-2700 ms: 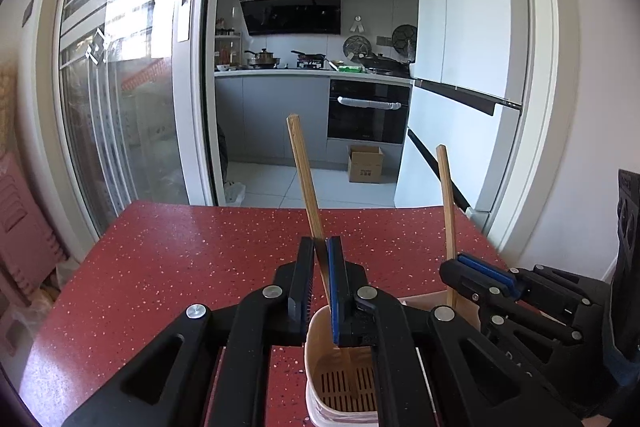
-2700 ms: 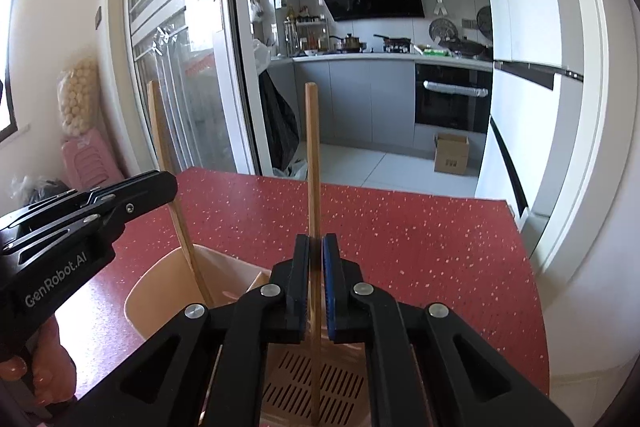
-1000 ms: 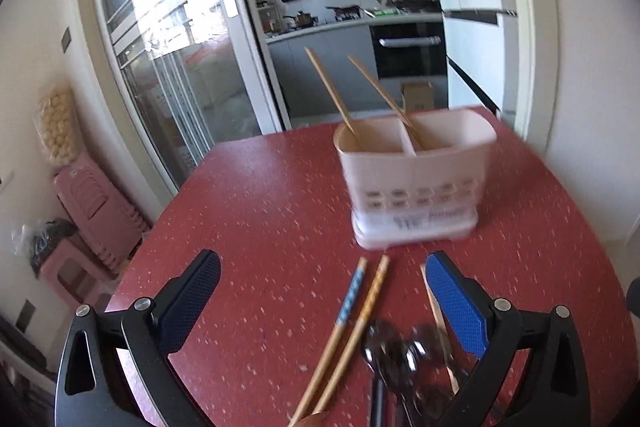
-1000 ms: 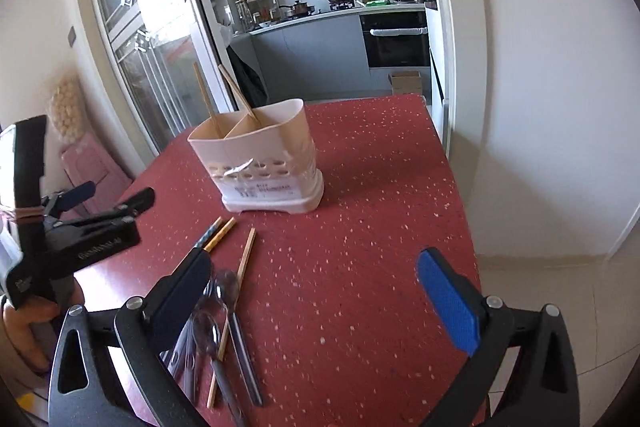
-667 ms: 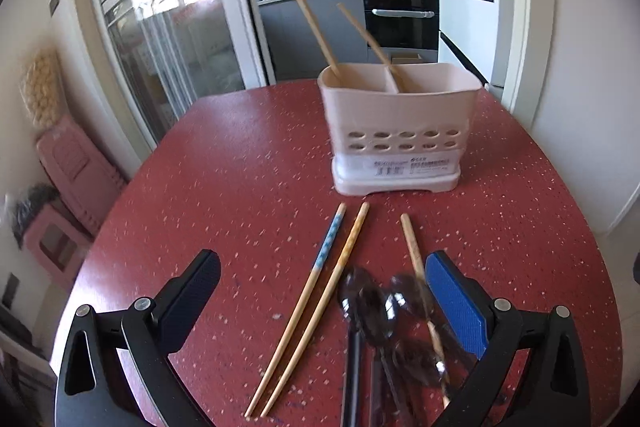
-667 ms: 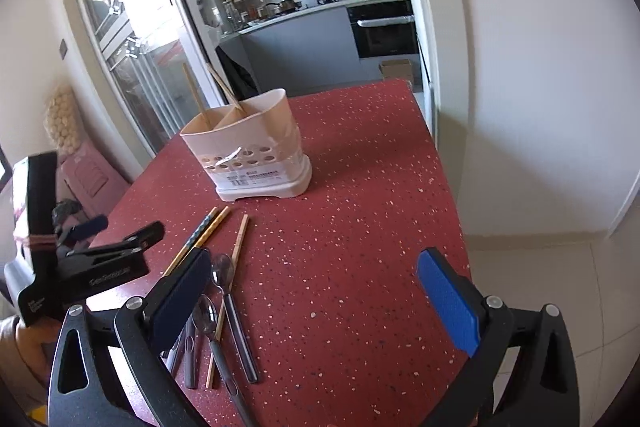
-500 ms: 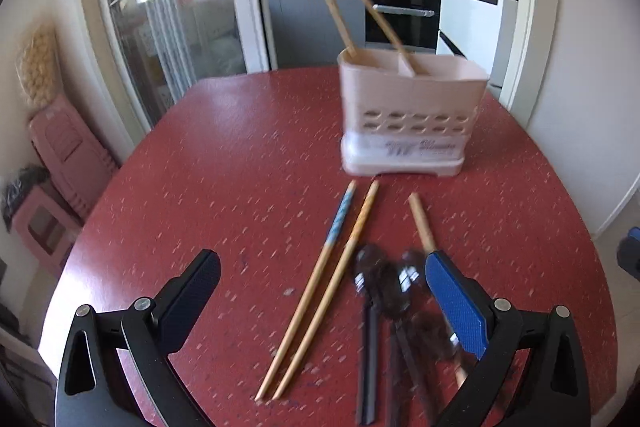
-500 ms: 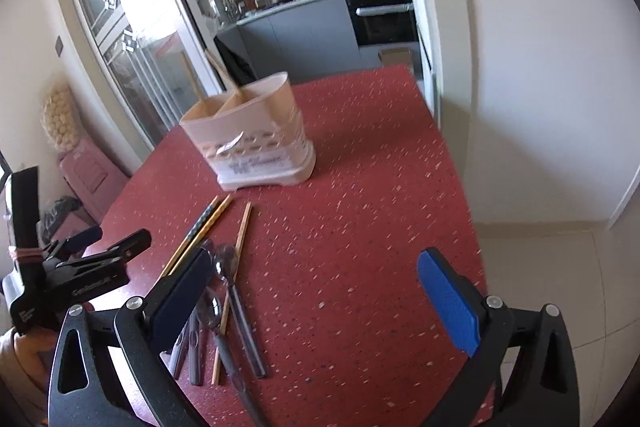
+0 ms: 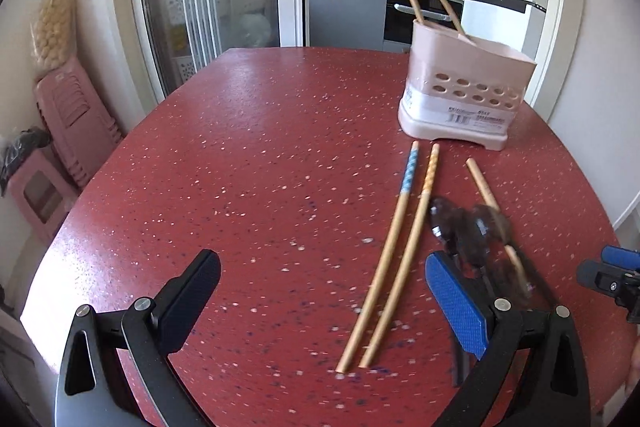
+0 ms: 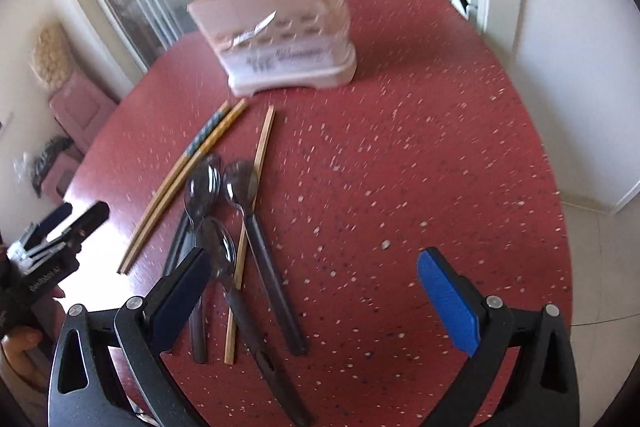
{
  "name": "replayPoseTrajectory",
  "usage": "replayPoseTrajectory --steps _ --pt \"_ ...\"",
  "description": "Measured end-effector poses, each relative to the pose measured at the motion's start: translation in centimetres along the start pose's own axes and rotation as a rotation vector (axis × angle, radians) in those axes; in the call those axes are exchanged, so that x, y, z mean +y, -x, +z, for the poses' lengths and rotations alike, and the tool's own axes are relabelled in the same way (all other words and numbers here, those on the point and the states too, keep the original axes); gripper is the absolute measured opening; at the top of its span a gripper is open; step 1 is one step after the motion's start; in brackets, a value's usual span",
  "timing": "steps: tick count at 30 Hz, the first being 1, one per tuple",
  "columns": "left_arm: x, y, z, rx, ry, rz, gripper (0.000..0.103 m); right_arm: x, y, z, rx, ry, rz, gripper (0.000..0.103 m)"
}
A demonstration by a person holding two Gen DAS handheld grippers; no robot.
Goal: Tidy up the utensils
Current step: 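Move both tools back over the remaining chopsticks and spoons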
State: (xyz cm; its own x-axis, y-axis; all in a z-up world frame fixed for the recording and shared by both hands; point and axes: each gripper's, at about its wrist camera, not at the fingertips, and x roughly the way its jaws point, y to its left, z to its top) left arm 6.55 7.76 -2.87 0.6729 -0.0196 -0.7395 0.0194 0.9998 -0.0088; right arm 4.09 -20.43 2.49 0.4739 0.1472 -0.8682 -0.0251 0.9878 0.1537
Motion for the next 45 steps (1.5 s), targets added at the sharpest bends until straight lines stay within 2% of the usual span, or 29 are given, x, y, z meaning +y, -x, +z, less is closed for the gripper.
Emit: replayPoseTrajectory --steps 5,9,14,19,29,34,45 --pt "1.1 -1.6 0.5 0.026 0.004 -0.018 0.103 0.6 -1.5 0.1 0.043 0.008 -0.028 0.103" --pt "1.0 -3.0 1.3 0.042 -0.049 -0.013 0.103 0.5 -2.1 0.6 0.066 -0.001 -0.035 0.103" --pt "0.3 -4.4 2.0 0.063 -0.120 -0.049 0.103 0.6 -2.1 1.0 0.075 0.046 -0.069 0.103" --pt "-0.5 -5.9 2.4 0.105 -0.144 -0.087 0.103 0.6 -2.2 1.2 0.101 0.087 -0.094 0.101" --pt "-1.4 -7.4 2.7 0.131 -0.193 -0.083 0.103 2.1 -2.8 0.3 0.146 0.218 -0.143 0.096" --pt "-1.4 -7.9 2.5 0.152 -0.210 -0.093 0.103 2.2 -3.4 -0.1 0.170 0.242 -0.154 0.083" --pt "-1.6 -9.7 3.7 0.203 -0.198 -0.121 0.103 3.2 -4.1 1.0 0.190 0.306 -0.156 0.077"
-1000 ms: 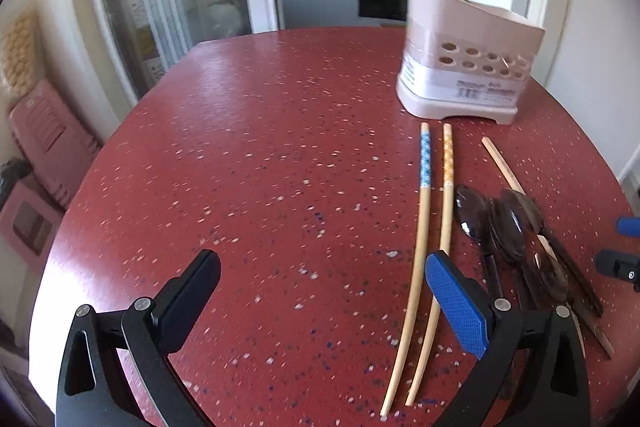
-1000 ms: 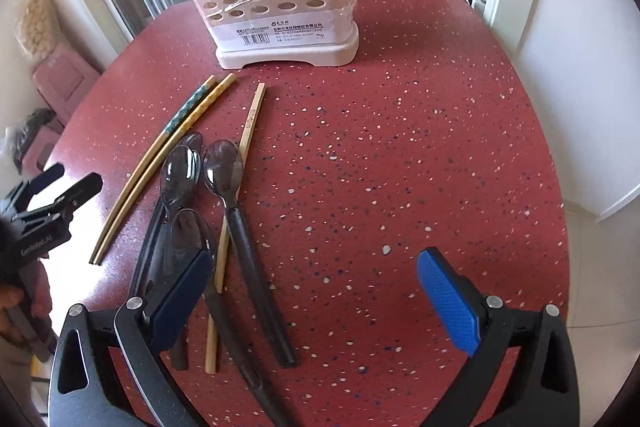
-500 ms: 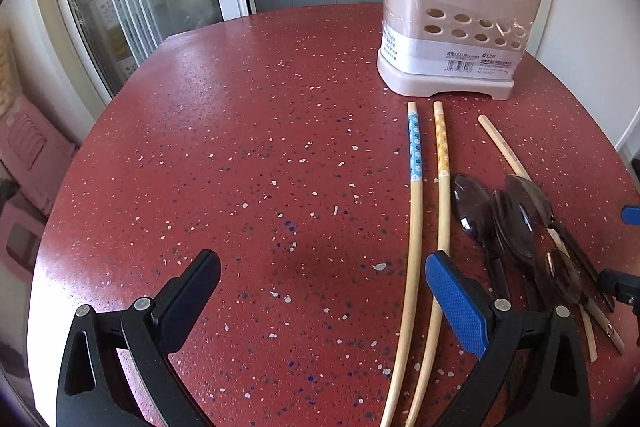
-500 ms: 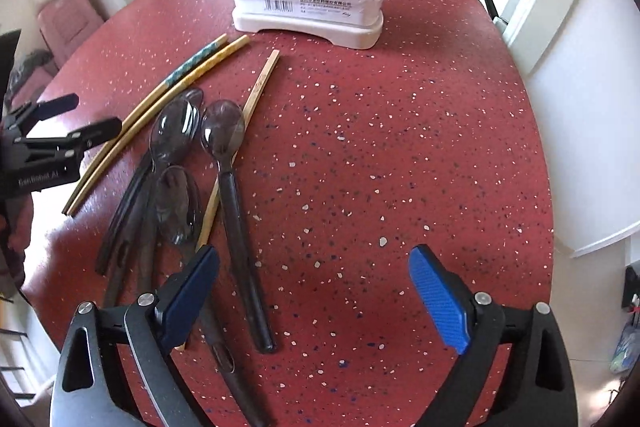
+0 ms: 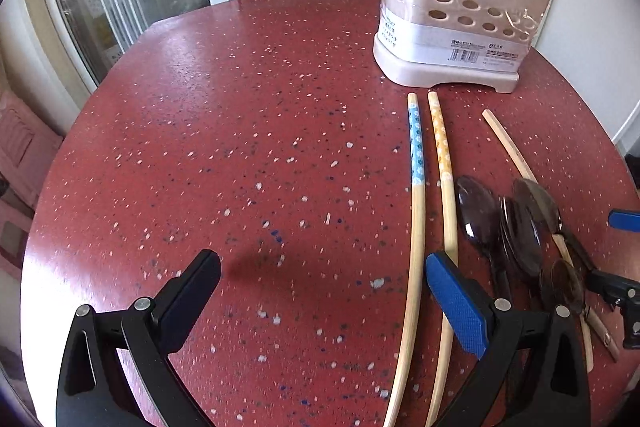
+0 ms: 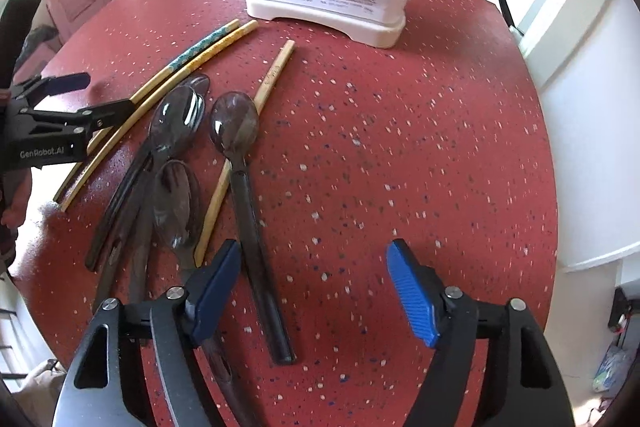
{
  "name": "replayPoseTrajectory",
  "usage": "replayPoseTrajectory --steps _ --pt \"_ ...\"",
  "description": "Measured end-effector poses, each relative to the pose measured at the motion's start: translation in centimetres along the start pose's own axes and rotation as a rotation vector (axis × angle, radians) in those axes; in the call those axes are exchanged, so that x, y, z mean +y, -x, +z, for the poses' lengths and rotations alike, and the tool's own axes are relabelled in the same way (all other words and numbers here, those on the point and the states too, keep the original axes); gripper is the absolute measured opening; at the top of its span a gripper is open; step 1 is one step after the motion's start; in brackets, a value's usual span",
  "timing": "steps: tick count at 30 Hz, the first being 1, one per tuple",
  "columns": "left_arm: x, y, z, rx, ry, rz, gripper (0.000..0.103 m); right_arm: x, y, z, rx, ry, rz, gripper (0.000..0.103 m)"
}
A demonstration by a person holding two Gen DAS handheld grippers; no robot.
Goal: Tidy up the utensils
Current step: 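Move both tools back over the remaining chopsticks and spoons, then grasp the blue-patterned chopstick with the left tool while the right tool grasps a dark spoon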
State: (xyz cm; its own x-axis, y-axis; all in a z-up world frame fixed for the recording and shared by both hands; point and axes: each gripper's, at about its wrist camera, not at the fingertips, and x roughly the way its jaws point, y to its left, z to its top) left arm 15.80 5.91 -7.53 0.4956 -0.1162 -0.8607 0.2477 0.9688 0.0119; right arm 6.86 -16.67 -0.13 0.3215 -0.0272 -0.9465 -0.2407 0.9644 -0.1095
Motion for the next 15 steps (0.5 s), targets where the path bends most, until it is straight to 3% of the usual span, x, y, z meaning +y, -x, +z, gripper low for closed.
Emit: replayPoseTrajectory --steps 8,15 --pt "-1.5 -1.1 2.6 0.023 -0.090 0.011 0.103 1.3 -0.8 3.2 0.048 0.102 0.007 0.061" --pt "-2.6 -2.0 4.6 0.062 -0.149 -0.050 0.103 1.9 -1.7 5.5 0.114 0.187 0.037 0.052"
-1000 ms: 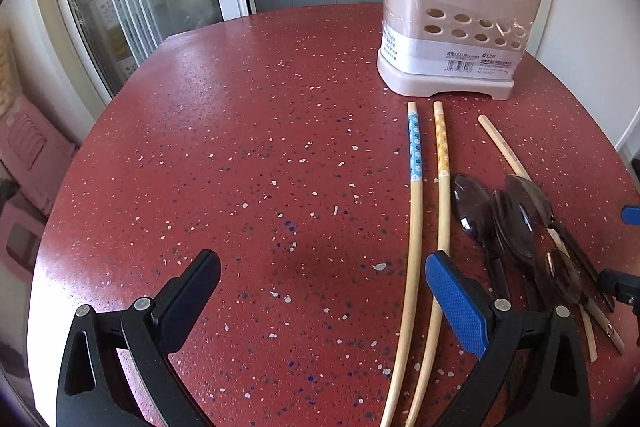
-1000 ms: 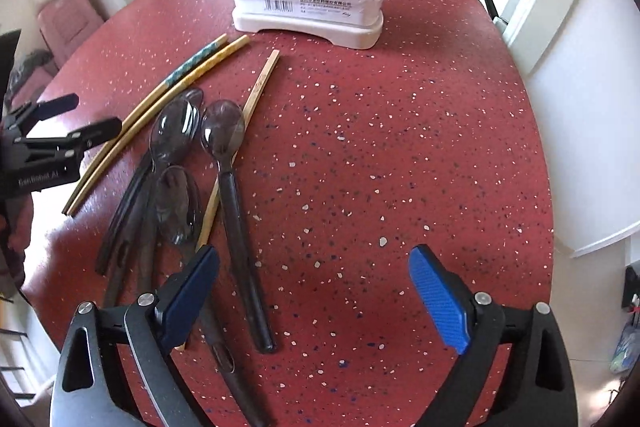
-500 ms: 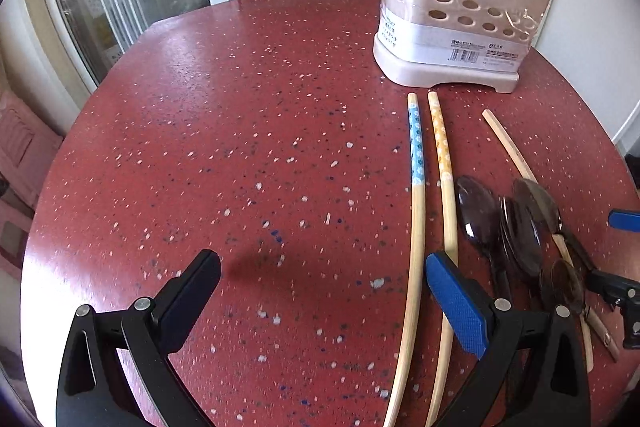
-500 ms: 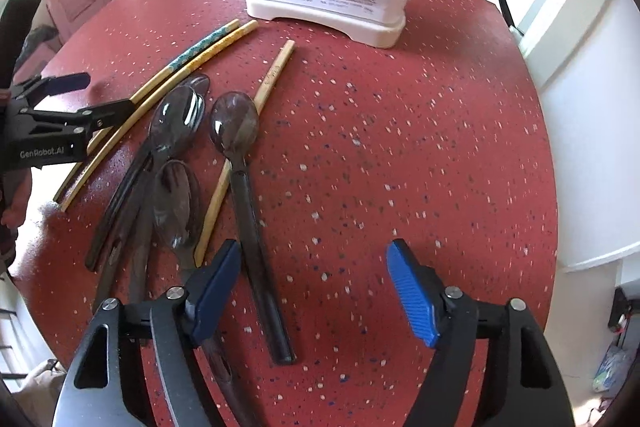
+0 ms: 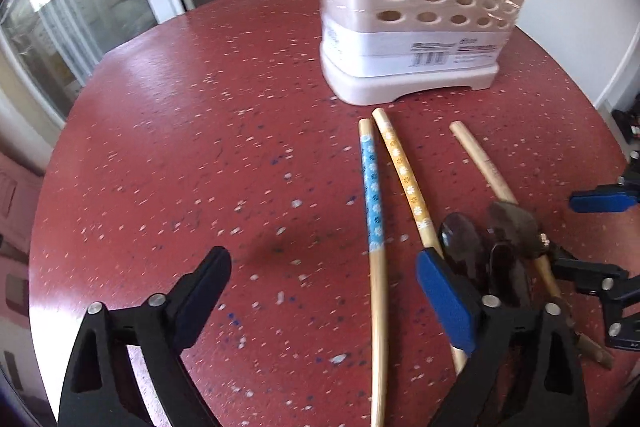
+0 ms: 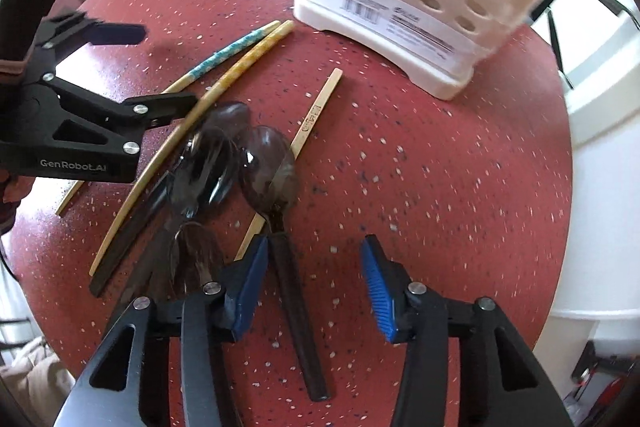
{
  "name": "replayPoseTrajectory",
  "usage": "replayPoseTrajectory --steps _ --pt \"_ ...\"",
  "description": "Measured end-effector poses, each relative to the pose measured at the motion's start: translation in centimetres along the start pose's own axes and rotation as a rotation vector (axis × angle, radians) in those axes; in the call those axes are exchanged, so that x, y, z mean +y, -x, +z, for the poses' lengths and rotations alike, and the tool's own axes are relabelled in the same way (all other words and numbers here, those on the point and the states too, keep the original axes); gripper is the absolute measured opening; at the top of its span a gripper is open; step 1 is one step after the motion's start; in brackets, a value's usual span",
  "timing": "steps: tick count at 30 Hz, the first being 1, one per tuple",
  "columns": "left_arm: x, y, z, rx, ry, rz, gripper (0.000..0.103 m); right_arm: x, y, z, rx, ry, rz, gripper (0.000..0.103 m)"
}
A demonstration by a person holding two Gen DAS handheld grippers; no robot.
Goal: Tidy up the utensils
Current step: 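Grasp the blue-patterned chopstick with the left tool while the right tool grasps a dark spoon, then carry the chopstick and spoon over the caddy with both tools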
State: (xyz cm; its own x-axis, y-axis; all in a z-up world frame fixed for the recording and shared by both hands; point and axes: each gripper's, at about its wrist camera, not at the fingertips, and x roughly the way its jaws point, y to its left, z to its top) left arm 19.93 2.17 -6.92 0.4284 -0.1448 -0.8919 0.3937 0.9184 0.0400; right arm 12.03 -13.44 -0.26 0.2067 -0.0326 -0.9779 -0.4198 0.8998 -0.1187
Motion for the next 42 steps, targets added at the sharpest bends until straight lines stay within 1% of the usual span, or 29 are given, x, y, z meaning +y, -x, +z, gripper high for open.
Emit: replayPoseTrajectory --steps 1,2,4,5,7,8,9,10,11,12,13,14,15,18,22,27,33,34,35,36,39,40,42 --pt "-0.1 0.0 0.2 0.004 -0.005 -0.009 0.103 -0.1 -0.1 0.3 0.013 0.010 0.010 0.052" --pt "-0.2 -0.1 0.4 0.009 -0.011 -0.034 0.103 -0.2 -0.2 0.6 0.024 0.014 0.020 0.051" --pt "-0.4 0.0 0.8 0.020 -0.015 -0.064 0.097 -0.6 -0.4 1.0 0.048 0.014 0.053 0.046" --pt "-0.6 0.0 1.0 0.025 -0.021 -0.076 0.094 -0.8 -0.4 1.1 0.055 0.010 0.078 0.044" --pt "-1.0 0.0 1.3 0.035 -0.039 -0.081 0.090 -1.1 -0.5 1.4 0.058 0.010 0.088 0.043" --pt "-1.2 0.0 1.5 0.043 -0.049 -0.088 0.085 -1.0 -0.5 1.4 0.058 0.016 0.089 0.041" --pt "-1.4 0.0 1.6 0.047 -0.056 -0.094 0.081 -1.0 -0.4 1.5 0.057 0.019 0.094 0.035" --pt "-2.0 0.1 1.8 0.051 -0.067 -0.097 0.078 -0.9 -0.4 1.6 0.056 0.022 0.098 0.030" --pt "-2.3 0.2 1.9 0.055 -0.078 -0.100 0.073 -0.7 -0.3 1.6 0.054 0.026 0.101 0.024" --pt "-2.6 0.3 2.0 0.057 -0.085 -0.111 0.065 -0.4 -0.2 1.5 0.050 0.027 0.104 0.014" --pt "-3.0 0.3 2.1 0.059 -0.094 -0.112 0.062 0.1 -0.1 1.4 0.047 0.025 0.101 0.013" --pt "-3.5 0.5 2.1 0.059 -0.101 -0.115 0.050 0.3 0.0 1.3 0.040 0.021 0.097 0.013" --pt "-3.9 0.5 2.1 0.058 -0.107 -0.113 0.036 0.3 0.1 1.2 0.031 0.013 0.099 0.013" --pt "-4.6 0.6 1.9 0.046 -0.091 -0.098 0.036 -0.2 0.4 0.4 0.004 -0.025 0.111 0.013" --pt "-4.3 2.0 0.5 -0.013 -0.021 -0.098 0.036 -2.3 1.0 -1.1 -0.056 -0.121 0.161 0.013" --pt "-3.6 4.8 -0.8 -0.120 0.091 -0.088 0.036 -5.1 2.6 -3.5 -0.146 -0.242 0.228 0.013" --pt "-2.4 8.7 -1.4 -0.262 0.187 -0.099 0.036 -8.1 4.5 -5.8 -0.243 -0.329 0.293 0.013" --pt "-2.5 9.3 -1.5 -0.285 0.194 -0.097 0.036 -7.7 5.1 -5.7 -0.258 -0.337 0.301 0.013" --pt "-2.6 9.9 -1.4 -0.306 0.199 -0.095 0.036 -8.1 5.4 -5.9 -0.271 -0.343 0.307 0.013" --pt "-2.0 10.4 -1.6 -0.323 0.205 -0.095 0.036 -8.3 5.9 -6.2 -0.288 -0.350 0.312 0.013" --pt "-1.3 11.8 -0.6 -0.378 0.240 -0.103 0.036 -8.7 7.7 -6.1 -0.335 -0.377 0.324 0.013" --pt "-1.1 12.4 -0.2 -0.400 0.253 -0.108 0.036 -8.5 8.0 -5.7 -0.350 -0.385 0.326 0.013" --pt "-0.8 13.6 0.4 -0.438 0.270 -0.118 0.036 -9.1 8.9 -5.2 -0.388 -0.402 0.331 0.013"
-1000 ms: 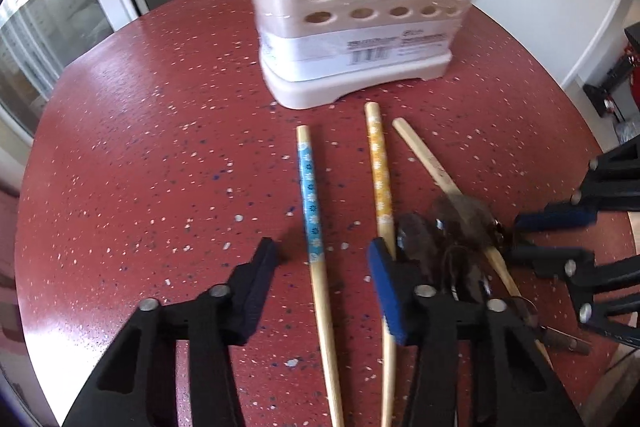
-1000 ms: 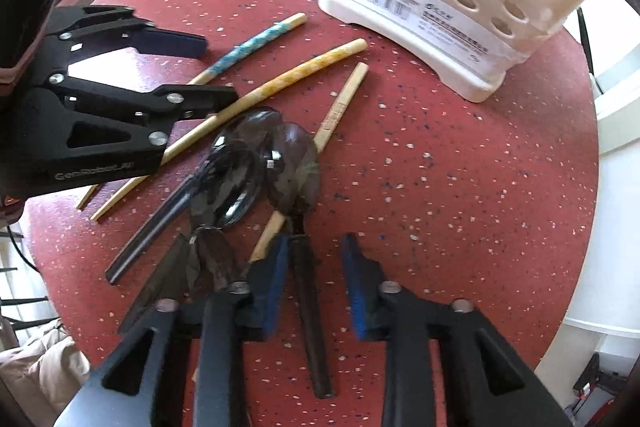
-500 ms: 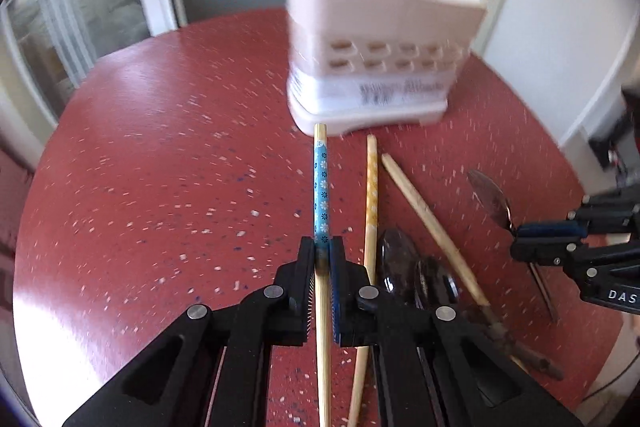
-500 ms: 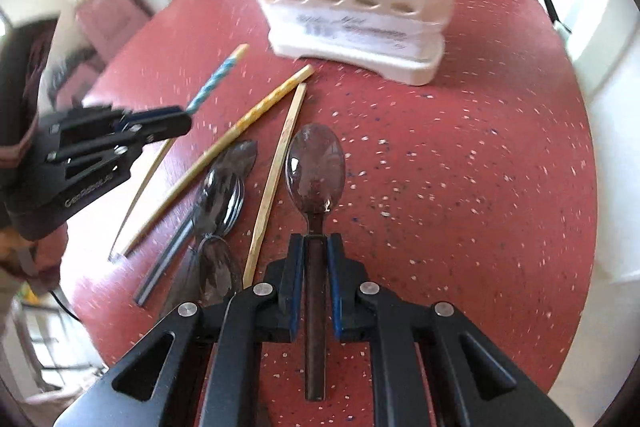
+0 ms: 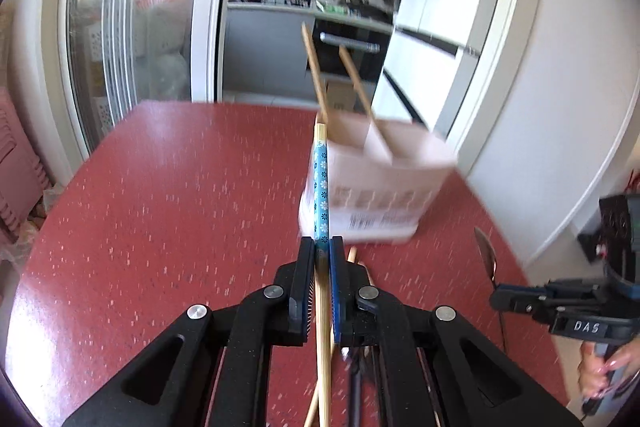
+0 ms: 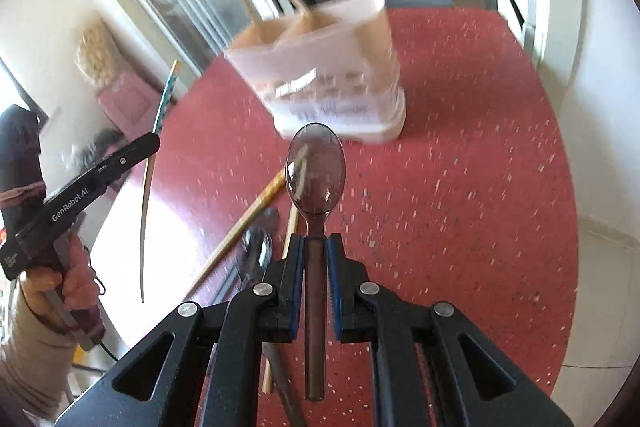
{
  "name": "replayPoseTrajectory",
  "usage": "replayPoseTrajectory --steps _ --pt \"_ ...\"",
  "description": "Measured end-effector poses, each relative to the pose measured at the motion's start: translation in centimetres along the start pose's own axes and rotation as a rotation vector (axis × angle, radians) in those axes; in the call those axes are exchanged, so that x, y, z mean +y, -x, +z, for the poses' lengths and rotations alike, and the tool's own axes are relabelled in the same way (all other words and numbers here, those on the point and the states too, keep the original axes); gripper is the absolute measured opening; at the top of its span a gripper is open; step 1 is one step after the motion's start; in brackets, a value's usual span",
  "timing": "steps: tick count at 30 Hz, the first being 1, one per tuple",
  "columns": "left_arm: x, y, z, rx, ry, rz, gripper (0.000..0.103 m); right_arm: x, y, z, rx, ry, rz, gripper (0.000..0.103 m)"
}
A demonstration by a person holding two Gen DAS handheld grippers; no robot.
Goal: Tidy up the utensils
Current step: 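Carry the chopstick and spoon over the caddy with both tools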
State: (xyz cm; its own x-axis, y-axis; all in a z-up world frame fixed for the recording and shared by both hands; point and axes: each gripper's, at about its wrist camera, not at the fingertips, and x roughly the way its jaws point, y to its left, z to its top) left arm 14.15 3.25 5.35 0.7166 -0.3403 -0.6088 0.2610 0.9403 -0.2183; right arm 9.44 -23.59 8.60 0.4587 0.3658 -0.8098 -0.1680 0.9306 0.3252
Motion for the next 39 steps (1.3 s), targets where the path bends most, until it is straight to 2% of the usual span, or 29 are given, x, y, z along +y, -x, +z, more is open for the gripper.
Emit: replayPoseTrajectory --steps 8,17,23,26,30,35,39 --pt "-0.9 0.8 5.8 -0.141 0.030 -0.026 0.036 0.7 -0.1 5.2 -0.088 0.017 0.018 0.013" --pt "-1.4 -2.5 11.7 -0.253 0.069 -0.035 0.036 1.0 0.9 12.0 -0.260 0.025 0.057 0.013" --pt "-1.2 -5.0 14.3 -0.303 0.102 -0.016 0.036 1.5 0.3 15.6 -0.370 0.050 0.043 0.013" --pt "-1.3 -5.6 15.2 -0.339 0.123 -0.019 0.036 1.4 0.0 17.1 -0.424 0.059 0.035 0.013" --pt "-1.6 -6.7 15.7 -0.404 0.104 0.016 0.036 1.2 -1.3 18.4 -0.481 0.084 0.002 0.013" --pt "-2.1 -8.5 14.9 -0.475 0.084 0.066 0.036 1.8 -3.2 18.0 -0.526 0.141 -0.059 0.013" --pt "-2.1 -10.1 13.9 -0.494 0.100 0.091 0.036 2.0 -4.9 17.4 -0.532 0.192 -0.093 0.013"
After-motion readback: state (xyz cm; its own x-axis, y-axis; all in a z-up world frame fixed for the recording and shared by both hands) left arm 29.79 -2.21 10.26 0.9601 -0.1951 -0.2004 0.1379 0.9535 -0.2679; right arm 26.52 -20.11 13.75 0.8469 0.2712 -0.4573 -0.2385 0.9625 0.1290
